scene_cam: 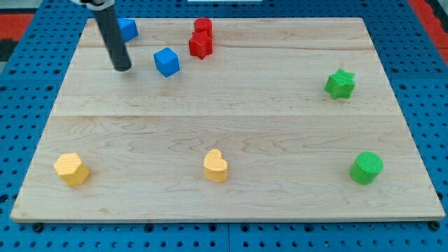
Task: Move the blue cube down to the red star
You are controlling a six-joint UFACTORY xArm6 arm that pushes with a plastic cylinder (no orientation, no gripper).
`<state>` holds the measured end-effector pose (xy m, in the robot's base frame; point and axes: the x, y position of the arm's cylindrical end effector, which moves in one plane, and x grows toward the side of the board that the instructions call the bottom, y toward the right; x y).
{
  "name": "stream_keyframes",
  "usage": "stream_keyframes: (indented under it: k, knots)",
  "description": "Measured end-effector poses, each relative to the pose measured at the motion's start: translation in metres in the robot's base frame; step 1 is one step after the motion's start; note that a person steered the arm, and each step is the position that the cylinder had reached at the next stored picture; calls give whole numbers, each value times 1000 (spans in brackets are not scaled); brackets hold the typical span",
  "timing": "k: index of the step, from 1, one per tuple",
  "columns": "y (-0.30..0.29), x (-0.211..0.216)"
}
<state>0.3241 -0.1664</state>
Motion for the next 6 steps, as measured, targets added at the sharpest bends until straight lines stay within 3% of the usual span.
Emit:
stream_keyframes:
  k: [1,3,5,6]
  knots:
    - [59,0]
    - [69,26]
    - [143,26]
    - [147,33]
